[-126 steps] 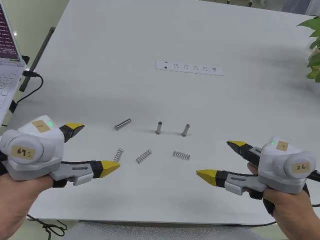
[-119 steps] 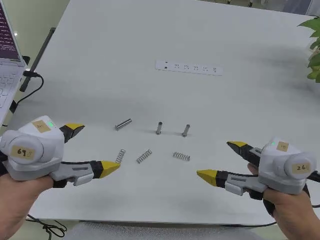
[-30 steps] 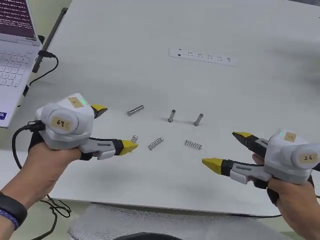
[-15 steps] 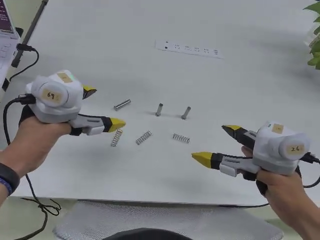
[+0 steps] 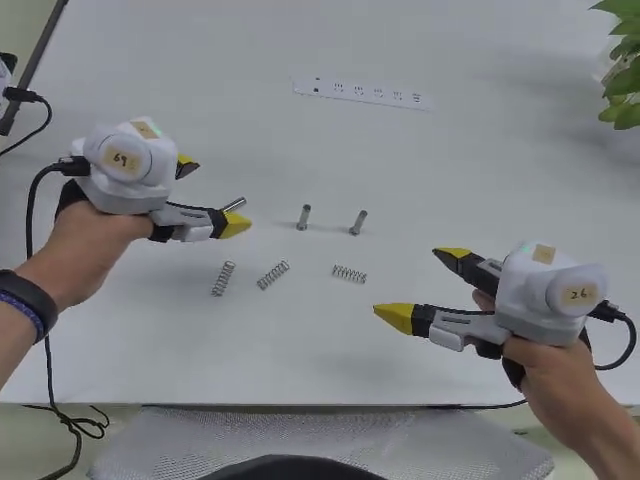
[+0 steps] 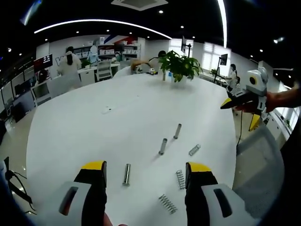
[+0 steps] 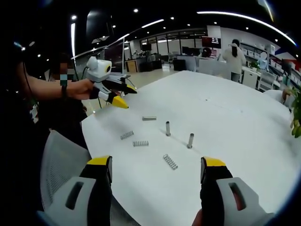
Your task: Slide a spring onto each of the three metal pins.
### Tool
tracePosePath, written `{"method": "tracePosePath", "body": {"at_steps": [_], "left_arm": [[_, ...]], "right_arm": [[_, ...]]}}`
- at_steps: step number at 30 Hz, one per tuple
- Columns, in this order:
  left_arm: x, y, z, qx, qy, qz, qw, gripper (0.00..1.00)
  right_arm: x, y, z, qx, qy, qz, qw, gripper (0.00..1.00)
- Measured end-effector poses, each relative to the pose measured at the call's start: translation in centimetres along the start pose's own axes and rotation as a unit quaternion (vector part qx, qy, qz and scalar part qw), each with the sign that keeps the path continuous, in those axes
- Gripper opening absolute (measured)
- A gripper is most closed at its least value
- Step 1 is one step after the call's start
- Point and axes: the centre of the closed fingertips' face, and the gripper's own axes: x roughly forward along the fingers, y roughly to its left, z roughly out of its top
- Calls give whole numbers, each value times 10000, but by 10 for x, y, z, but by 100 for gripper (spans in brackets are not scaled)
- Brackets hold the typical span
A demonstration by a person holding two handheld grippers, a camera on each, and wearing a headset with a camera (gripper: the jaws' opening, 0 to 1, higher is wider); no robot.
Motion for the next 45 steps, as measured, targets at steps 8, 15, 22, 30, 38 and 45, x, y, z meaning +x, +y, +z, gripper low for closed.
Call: {"method": "tracePosePath", "body": {"at_steps": [8, 15, 22, 30, 38, 45], "left_arm": [[25, 12, -3, 15, 156, -35, 9999, 61], [47, 20, -10, 45, 307, -81, 9995, 57], [66, 24, -18, -2, 450, -100, 9989, 53], [81, 35, -34, -78, 647, -25, 9979, 40], [90, 37, -46, -63, 847, -16, 9964, 30], [99, 34, -55, -1, 1013, -48, 9948, 20]], "right_arm": [[-1, -3, -1, 44, 12, -20, 10000, 76], [-2, -6, -3, 56, 39, -33, 10000, 76], [-4, -9, -3, 85, 33, -64, 9999, 76], [-5, -12, -4, 120, 31, -107, 9999, 76], [-7, -12, -9, 155, 73, -129, 9998, 76], [-9, -15, -12, 182, 94, -169, 9996, 76]]}}
